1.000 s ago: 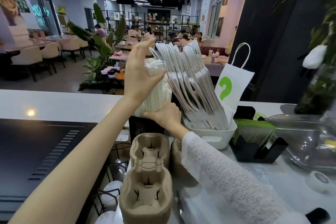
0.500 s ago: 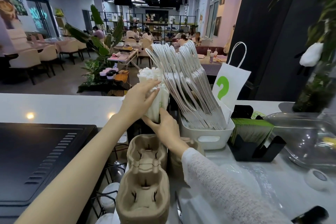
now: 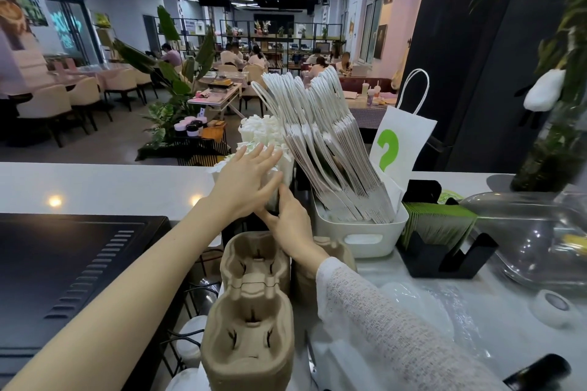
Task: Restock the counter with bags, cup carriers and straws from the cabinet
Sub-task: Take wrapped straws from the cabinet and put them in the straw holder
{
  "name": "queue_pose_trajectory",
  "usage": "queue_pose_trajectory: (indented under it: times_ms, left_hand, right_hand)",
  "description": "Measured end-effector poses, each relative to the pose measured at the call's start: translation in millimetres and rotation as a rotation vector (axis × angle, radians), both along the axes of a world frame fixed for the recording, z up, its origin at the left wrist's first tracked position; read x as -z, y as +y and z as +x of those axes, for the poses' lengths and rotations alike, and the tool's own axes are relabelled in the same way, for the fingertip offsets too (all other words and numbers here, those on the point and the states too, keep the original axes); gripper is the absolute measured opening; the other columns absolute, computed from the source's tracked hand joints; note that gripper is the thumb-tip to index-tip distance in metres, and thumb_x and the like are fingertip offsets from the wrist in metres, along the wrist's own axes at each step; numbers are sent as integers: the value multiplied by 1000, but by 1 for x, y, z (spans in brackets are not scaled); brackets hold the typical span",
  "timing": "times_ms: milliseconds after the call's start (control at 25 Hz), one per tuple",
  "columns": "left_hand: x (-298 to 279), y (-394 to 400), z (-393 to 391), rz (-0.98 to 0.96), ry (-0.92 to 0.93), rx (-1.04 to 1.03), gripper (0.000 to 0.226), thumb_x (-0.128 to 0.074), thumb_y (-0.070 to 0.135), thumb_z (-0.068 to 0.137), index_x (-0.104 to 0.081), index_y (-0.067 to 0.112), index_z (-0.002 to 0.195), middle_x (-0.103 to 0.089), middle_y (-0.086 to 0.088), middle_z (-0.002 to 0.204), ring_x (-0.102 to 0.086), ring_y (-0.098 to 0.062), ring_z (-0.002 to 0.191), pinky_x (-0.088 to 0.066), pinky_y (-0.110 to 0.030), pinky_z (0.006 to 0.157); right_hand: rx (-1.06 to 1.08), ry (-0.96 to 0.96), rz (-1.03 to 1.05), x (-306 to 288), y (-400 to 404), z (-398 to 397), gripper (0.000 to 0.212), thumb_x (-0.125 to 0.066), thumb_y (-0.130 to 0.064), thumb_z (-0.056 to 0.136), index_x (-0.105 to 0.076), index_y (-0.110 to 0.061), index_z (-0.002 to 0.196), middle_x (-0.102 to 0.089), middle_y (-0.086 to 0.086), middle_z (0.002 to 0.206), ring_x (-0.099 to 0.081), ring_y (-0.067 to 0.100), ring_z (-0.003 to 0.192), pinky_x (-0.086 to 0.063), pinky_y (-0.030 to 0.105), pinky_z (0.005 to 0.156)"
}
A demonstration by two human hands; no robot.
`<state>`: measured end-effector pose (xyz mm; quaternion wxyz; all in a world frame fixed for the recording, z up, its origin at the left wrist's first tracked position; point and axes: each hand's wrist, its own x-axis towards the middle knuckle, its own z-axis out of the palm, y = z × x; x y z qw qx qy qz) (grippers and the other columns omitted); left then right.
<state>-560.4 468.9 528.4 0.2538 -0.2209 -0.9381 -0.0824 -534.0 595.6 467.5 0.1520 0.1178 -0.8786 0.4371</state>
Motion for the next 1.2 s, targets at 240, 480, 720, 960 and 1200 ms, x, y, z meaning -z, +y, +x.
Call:
queue_pose_trajectory:
  times_ms: [240,480,720,960,1200]
  left_hand:
    - [-23,-12,10,-112,-227,24,68,-7,64,93,-10,32,154,-13,2,161,-2,-12,150,9,-44,121]
    - [-12,-31,15,744,-433,-100,60,-23,51,101,-34,16,148,-36,-5,153,-31,-24,142,-19,-32,115]
    - [4,-7,19,922,-640,-139,75,-14,68,93,-29,23,151,-32,-4,155,-32,-24,141,-23,-38,113]
    - [0,-4,11,836,-524,-146,67,-20,58,98,-32,15,149,-38,-8,151,-40,-25,134,-30,-33,101]
    - [-21,-2,-2,521,-75,-97,50,-32,47,100,-51,12,131,-57,-2,128,-51,-19,119,-40,-39,98]
  right_hand:
    - [-76,-152,137,-15,11,-4,78,-53,-65,83,-19,-37,149,-61,-3,131,-59,23,117,-50,41,93]
    - [-228,-206,125,-17,39,-10,68,-54,-67,82,-37,-36,141,-59,-9,132,-57,14,119,-47,41,101]
    - [-262,-220,127,-18,51,-19,67,-57,-59,85,-36,-32,143,-58,-7,134,-55,15,122,-44,39,105]
    - [-105,138,-11,-22,50,-3,67,-74,-47,76,-45,-16,127,-51,-3,124,-52,10,113,-46,31,96]
    - [-35,489,314,-69,41,-8,59,-53,-33,92,-38,-9,144,-44,5,144,-40,19,134,-32,33,113]
